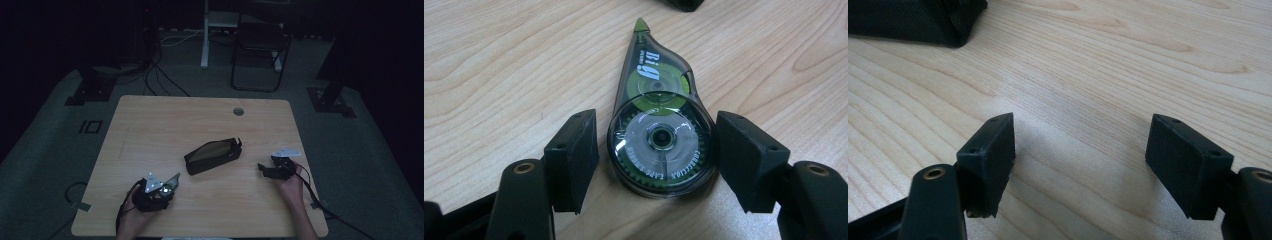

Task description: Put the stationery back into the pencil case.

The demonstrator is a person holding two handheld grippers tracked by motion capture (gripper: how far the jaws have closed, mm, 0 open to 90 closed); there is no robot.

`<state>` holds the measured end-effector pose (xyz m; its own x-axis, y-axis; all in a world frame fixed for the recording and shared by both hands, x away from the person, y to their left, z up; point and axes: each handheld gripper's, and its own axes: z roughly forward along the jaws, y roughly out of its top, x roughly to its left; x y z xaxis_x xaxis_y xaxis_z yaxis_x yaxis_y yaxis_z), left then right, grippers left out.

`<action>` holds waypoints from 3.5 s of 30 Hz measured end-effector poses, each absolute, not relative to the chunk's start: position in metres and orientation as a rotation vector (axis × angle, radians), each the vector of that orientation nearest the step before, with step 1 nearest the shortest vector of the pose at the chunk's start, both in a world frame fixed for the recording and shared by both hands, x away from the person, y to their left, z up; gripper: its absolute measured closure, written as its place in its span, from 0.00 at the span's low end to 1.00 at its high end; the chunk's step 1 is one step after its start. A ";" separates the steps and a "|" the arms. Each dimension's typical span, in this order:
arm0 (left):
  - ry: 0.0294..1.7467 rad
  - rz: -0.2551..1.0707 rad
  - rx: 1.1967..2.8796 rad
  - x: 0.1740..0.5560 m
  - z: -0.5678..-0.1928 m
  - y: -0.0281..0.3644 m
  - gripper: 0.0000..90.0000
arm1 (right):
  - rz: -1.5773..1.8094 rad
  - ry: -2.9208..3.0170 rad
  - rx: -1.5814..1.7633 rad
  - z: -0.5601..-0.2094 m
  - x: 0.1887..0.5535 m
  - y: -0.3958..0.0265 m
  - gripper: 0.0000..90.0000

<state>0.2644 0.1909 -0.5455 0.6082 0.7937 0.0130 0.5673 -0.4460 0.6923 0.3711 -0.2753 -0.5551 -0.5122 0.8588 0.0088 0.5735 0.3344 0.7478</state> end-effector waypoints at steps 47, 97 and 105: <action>0.991 0.421 2.157 0.276 -0.523 0.211 0.46 | 1.002 2.216 1.264 -0.555 0.371 -0.275 0.31; 0.936 0.507 2.065 0.280 -0.486 0.222 0.46 | 1.003 2.216 1.264 -0.555 0.371 -0.275 0.31; 0.922 0.518 2.060 0.282 -0.480 0.221 0.46 | 1.003 2.216 1.264 -0.555 0.371 -0.275 0.31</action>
